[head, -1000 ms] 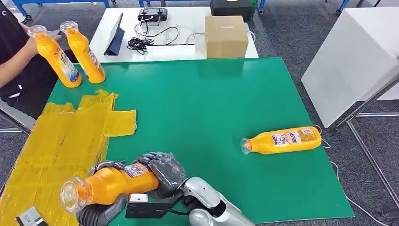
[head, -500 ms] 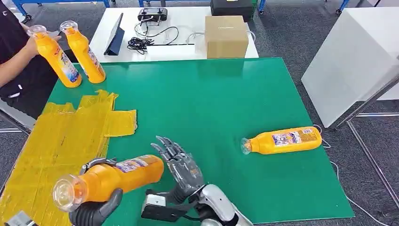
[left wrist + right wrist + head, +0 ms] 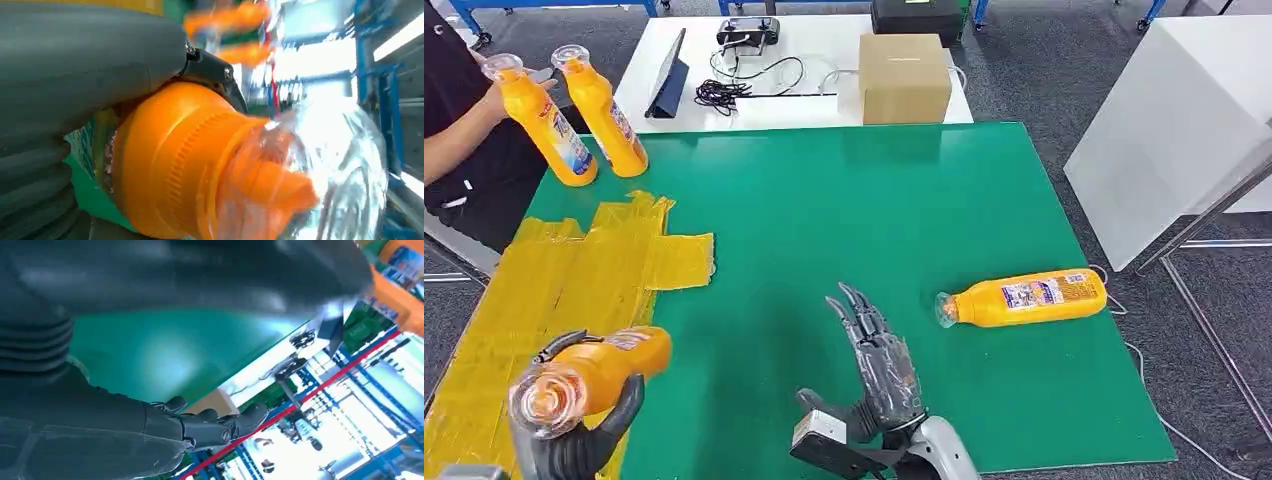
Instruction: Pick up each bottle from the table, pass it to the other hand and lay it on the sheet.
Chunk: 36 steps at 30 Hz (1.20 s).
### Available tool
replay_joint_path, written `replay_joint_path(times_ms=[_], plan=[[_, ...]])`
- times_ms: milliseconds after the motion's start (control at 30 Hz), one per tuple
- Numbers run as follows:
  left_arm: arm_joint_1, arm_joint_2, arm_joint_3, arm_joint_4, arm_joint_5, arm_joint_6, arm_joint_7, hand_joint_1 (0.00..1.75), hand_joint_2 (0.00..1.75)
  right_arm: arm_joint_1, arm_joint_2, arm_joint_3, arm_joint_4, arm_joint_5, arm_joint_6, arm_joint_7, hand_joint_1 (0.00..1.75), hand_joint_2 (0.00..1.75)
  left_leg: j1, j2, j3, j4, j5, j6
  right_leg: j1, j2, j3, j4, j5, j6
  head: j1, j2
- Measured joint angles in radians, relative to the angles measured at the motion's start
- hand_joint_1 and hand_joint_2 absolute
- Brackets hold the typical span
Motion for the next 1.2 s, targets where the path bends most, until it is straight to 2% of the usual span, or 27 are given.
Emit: replay_joint_path(times_ms=[133,200,300,367,533,633,800,833,867,900,1133,1200], plan=[[-0.034,-0.005,0.001,0.042,-0.505,0.285,0.103,1.75,1.75,0.031,-0.007,-0.026,-0.046,0.024,0.0,0.016,0.0,0.0,0.0,0.0,0.0,0.0,0.0,0.0,0.0,0.0,0.0,0.0,0.0,0.0,0.0,0.0],[-0.049,-0.005,-0.003,0.077,-0.67,0.365,0.169,1.75,1.75,0.045,-0.014,-0.042,-0.071,0.034,0.003,0.02,0.0,0.0,0.0,0.0,0.0,0.0,0.0,0.0,0.0,0.0,0.0,0.0,0.0,0.0,0.0,0.0],[-0.067,0.01,-0.012,0.147,-0.958,0.435,0.336,1.75,1.75,0.056,-0.032,-0.075,-0.104,0.045,0.005,0.021,0.0,0.0,0.0,0.0,0.0,0.0,0.0,0.0,-0.001,0.0,0.0,0.0,0.0,0.0,0.0,0.0],[-0.076,0.027,-0.019,0.203,-1.062,0.457,0.402,1.75,1.75,0.065,-0.047,-0.11,-0.128,0.042,0.008,0.02,0.0,0.0,0.0,0.0,0.0,0.0,0.0,0.0,-0.001,0.0,0.0,0.0,0.0,0.0,0.0,0.0],[-0.088,0.053,-0.029,0.287,-1.103,0.467,0.431,1.75,1.75,0.077,-0.072,-0.166,-0.162,0.037,0.019,0.018,0.0,0.0,0.0,0.0,0.0,0.0,0.0,0.0,0.0,0.0,0.0,0.0,0.0,0.0,0.0,0.0],[-0.093,0.072,-0.036,0.313,-1.179,0.451,0.49,1.75,1.75,0.085,-0.077,-0.184,-0.175,0.045,0.018,0.018,0.0,0.0,0.0,0.0,0.0,0.0,0.0,0.0,-0.001,0.0,0.0,0.0,0.0,0.0,0.0,0.0],[-0.112,0.186,-0.127,0.397,-1.212,0.388,0.722,1.75,1.75,0.101,-0.087,-0.225,-0.199,0.046,0.037,0.011,0.0,0.0,0.0,0.0,0.0,0.0,0.0,0.0,0.0,0.0,0.0,0.0,0.0,0.0,0.0,0.0],[-0.119,0.204,-0.154,0.412,-1.214,0.373,0.739,1.5,1.75,0.101,-0.087,-0.228,-0.199,0.049,0.043,0.009,0.0,0.0,0.0,0.0,0.0,0.0,0.0,0.0,0.0,0.0,0.0,0.0,0.0,0.0,0.0,0.0],[-0.125,0.22,-0.183,0.427,-1.215,0.356,0.752,0.0,1.75,0.101,-0.087,-0.231,-0.199,0.051,0.043,0.008,0.0,0.0,0.0,-0.001,0.0,0.0,0.0,0.0,0.0,0.0,0.0,0.0,0.0,0.0,0.0,0.0],[-0.13,0.237,-0.21,0.441,-1.215,0.339,0.768,0.0,0.0,0.101,-0.087,-0.232,-0.199,0.051,0.044,0.006,0.0,0.0,0.0,0.0,0.0,0.0,0.0,0.0,0.0,0.0,0.0,0.0,0.0,0.0,0.0,0.0],[-0.165,0.325,-0.328,0.482,-1.214,0.263,0.925,0.0,0.0,0.104,-0.085,-0.241,-0.199,0.052,0.055,0.003,0.0,0.0,0.0,0.0,0.0,0.0,0.0,0.0,0.0,0.0,0.0,0.0,0.0,0.0,0.0,0.0],[-0.176,0.345,-0.349,0.486,-1.215,0.263,0.937,0.0,0.0,0.104,-0.085,-0.243,-0.199,0.052,0.055,0.003,0.0,0.0,0.0,0.0,0.0,0.0,0.0,0.0,0.0,0.0,0.0,0.0,0.0,0.0,0.0,0.0]])
